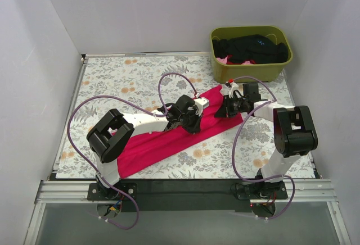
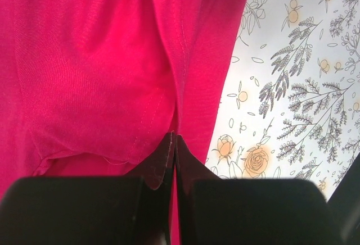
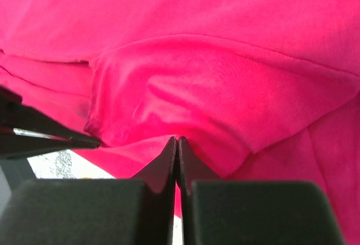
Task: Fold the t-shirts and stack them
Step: Fold the tshirt
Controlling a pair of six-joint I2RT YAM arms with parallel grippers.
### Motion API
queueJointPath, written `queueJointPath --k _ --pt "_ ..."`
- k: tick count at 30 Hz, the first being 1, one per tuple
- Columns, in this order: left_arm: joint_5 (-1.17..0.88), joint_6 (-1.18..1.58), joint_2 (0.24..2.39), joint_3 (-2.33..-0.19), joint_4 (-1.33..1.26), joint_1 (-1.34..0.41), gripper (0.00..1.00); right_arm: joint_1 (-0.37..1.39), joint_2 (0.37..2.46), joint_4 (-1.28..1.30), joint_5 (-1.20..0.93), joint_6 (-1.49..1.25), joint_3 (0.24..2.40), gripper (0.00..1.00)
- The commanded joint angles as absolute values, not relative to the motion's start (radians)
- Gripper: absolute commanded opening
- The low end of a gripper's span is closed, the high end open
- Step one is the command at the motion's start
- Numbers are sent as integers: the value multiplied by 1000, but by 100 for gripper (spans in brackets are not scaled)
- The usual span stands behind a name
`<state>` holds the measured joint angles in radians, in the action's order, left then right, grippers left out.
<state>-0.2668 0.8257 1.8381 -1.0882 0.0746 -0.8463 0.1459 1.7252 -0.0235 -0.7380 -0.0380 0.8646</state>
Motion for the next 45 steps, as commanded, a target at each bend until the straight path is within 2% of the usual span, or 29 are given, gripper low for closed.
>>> queueJointPath --k 1,13,22,34,45 --pt "-244 801 1781 -1108 75 -850 0 149 1628 -15 -735 -23 845 1" --pt "-247 796 1766 -1103 98 -850 0 149 1493 -9 -704 -61 753 1" --pt "-308 795 1752 -1098 147 -850 0 150 1488 -9 -692 -84 715 1" --pt "-276 773 1749 -1095 181 -848 0 150 1443 -2 -696 -135 684 1" --pt "-295 778 1763 -1083 190 -848 0 152 1508 -2 -675 -161 669 1"
